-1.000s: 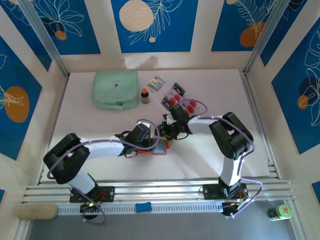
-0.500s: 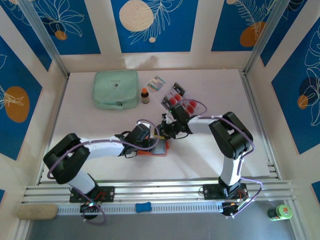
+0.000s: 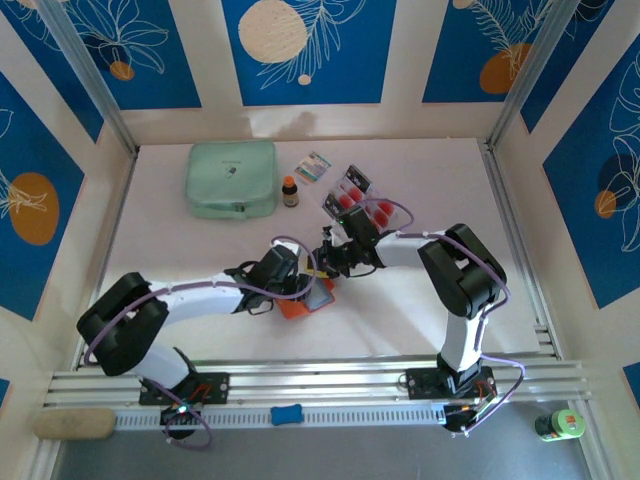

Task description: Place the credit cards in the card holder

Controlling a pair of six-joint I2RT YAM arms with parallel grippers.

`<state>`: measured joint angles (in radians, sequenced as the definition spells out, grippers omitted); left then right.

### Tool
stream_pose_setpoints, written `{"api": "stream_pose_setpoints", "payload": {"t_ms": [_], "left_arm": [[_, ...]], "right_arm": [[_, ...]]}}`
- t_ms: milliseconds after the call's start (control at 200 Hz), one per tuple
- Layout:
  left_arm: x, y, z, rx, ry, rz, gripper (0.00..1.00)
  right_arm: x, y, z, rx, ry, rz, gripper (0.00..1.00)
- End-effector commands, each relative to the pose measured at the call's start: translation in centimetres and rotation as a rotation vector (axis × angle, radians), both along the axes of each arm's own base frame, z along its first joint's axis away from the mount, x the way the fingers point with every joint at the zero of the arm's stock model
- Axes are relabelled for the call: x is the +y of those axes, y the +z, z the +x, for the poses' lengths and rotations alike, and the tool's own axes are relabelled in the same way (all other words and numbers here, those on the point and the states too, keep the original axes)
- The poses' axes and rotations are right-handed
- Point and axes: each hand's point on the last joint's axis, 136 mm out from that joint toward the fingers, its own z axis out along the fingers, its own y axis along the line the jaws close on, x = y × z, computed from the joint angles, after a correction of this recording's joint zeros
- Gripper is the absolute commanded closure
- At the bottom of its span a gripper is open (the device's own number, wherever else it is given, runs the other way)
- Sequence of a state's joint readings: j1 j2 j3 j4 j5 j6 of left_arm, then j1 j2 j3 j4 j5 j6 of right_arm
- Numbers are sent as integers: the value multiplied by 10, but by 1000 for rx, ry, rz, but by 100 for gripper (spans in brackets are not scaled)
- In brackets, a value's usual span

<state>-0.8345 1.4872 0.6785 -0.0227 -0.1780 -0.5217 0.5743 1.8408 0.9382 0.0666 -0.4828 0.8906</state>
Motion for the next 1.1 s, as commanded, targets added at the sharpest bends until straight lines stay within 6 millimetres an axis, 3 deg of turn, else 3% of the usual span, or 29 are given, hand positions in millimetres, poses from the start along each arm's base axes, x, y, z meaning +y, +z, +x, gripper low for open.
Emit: {"api": "stream_pose_setpoints", "payload": {"t_ms": [0, 470, 615, 800, 1095], "left_arm": [[3, -4, -5, 2, -10, 23, 27], [6, -23, -9, 32, -4, 39, 33], [6, -24, -9, 35, 0, 38, 30], [2, -4, -6, 17, 28, -23, 16], [-16, 49, -6, -1, 63, -221, 13]], "right_arm": [[-10, 11, 0, -24, -6, -6, 77], [-17, -13, -6, -48, 36, -134, 73], [-15, -17, -9, -61, 65, -168, 73], [-16, -17, -10, -88, 88, -209, 75], [-21, -15, -9, -104, 77, -234, 82]]}}
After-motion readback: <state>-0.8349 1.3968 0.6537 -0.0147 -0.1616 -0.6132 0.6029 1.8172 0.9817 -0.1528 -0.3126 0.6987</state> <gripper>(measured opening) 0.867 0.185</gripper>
